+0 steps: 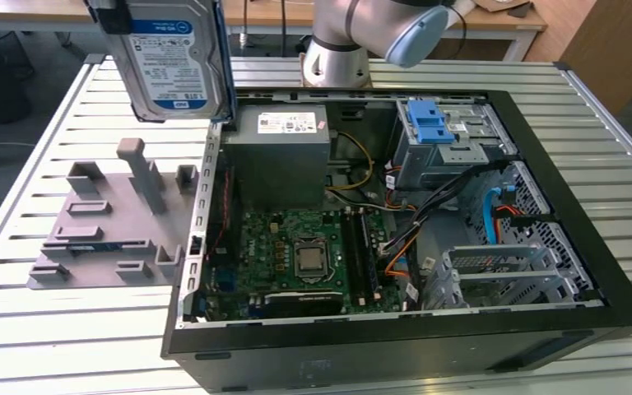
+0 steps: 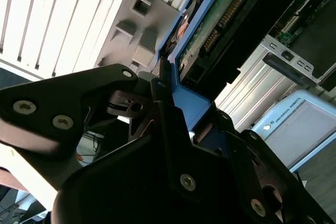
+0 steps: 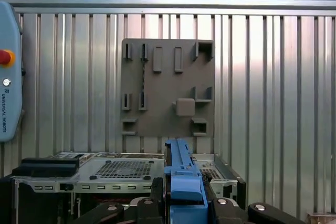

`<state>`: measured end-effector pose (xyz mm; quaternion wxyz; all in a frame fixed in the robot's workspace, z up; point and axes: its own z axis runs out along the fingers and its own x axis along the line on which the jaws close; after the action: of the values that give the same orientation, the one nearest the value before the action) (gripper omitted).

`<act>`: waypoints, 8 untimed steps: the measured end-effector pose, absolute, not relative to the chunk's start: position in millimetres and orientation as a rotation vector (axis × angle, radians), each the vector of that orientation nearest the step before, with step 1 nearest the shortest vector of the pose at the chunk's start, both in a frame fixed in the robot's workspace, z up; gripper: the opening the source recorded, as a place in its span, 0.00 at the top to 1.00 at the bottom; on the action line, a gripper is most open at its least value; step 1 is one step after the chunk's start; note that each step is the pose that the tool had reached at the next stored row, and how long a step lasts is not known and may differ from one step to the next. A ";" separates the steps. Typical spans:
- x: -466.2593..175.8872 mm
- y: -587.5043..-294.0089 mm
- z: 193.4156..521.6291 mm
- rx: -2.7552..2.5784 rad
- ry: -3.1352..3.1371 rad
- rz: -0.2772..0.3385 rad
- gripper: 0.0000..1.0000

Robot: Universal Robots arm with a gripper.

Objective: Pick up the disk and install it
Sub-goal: 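Pick up the disk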

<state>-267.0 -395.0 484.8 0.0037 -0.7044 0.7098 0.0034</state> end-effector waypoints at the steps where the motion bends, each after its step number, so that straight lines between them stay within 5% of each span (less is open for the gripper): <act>1: -266.4 -396.6 484.7 -2.208 2.225 0.011 0.63; 8: -261.8 -408.6 484.7 -2.207 2.225 0.011 0.63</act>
<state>-261.8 -408.6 484.7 0.0038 -0.7043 0.7099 0.0034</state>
